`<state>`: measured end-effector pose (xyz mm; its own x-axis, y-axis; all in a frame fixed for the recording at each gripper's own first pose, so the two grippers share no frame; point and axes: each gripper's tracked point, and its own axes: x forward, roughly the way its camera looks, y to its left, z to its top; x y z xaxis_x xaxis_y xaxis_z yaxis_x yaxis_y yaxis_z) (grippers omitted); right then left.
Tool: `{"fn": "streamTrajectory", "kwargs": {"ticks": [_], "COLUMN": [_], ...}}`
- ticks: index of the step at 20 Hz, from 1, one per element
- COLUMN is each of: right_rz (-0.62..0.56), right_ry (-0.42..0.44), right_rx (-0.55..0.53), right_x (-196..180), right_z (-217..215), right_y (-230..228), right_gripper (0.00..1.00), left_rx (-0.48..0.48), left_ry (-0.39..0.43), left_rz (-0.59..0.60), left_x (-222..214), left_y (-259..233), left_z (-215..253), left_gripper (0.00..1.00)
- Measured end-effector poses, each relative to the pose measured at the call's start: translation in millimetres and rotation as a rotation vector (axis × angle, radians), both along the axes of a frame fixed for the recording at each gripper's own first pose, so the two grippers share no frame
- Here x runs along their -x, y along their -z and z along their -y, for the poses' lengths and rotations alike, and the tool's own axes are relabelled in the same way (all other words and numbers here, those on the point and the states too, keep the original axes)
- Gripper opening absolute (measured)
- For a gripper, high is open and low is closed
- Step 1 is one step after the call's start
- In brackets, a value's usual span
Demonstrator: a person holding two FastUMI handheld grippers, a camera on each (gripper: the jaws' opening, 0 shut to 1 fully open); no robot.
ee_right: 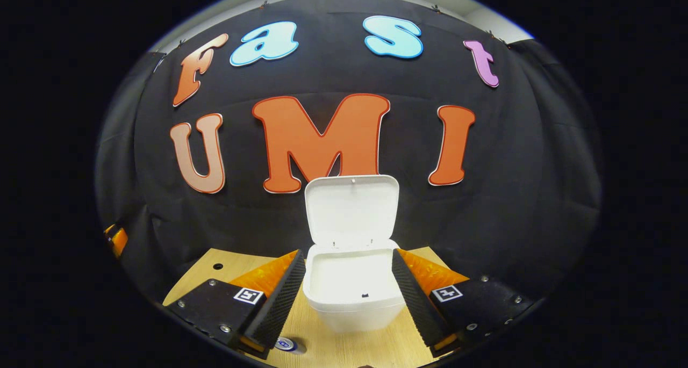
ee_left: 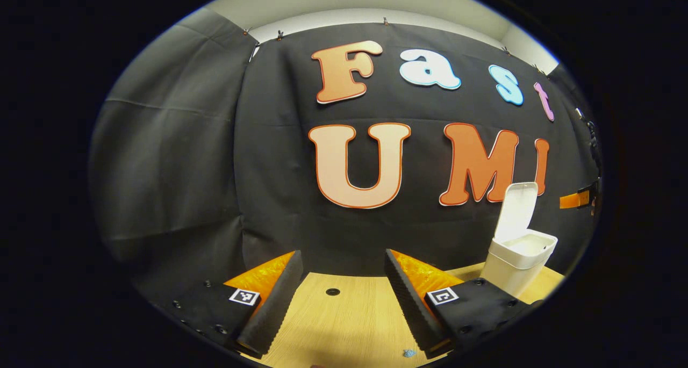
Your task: Press the lid of the desktop garbage bin to open it, pick up the crumpled paper on the desktop and throw it into the bin, then pick up the pop can on the desktop and drop it into the bin, and finally close the garbage bin lid.
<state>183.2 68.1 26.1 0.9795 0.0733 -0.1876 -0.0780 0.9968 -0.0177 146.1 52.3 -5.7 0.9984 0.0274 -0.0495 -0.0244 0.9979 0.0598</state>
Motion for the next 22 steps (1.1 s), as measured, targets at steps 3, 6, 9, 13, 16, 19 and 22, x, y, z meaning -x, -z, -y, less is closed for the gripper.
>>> {"fn": "streamTrajectory", "kwargs": {"ticks": [3, 6, 9, 13, 16, 19, 22], "right_rz": [-0.007, -0.01, -0.024, -0.081, -0.116, -0.155, -0.193], "right_ry": [-0.011, -0.023, -0.036, -0.048, -0.049, -0.048, -0.052], "right_rx": [0.008, 0.035, 0.05, 0.08, 0.098, 0.108, 0.125], "right_x": [6, 11, 15, 22, 26, 29, 35], "right_z": [-5, -10, -14, -11, -9, -6, -4], "right_y": [12, 24, 37, 58, 73, 86, 100], "right_gripper": [0.98, 0.98, 0.98, 0.98, 0.98, 0.98, 0.98], "left_rx": [-0.003, -0.004, -0.002, 0.007, 0.0, -0.009, 0.015], "left_ry": [0.01, 0.024, 0.032, 0.065, 0.091, 0.125, 0.142], "left_rz": [-0.003, -0.011, -0.023, -0.067, -0.108, -0.16, -0.214], "left_x": [-1, -3, -5, -4, 0, 5, 11], "left_y": [3, 11, 29, 67, 99, 134, 165], "left_z": [6, 12, 22, 40, 54, 67, 76], "left_gripper": [0.97, 0.97, 0.98, 0.98, 0.98, 0.98, 0.98]}}
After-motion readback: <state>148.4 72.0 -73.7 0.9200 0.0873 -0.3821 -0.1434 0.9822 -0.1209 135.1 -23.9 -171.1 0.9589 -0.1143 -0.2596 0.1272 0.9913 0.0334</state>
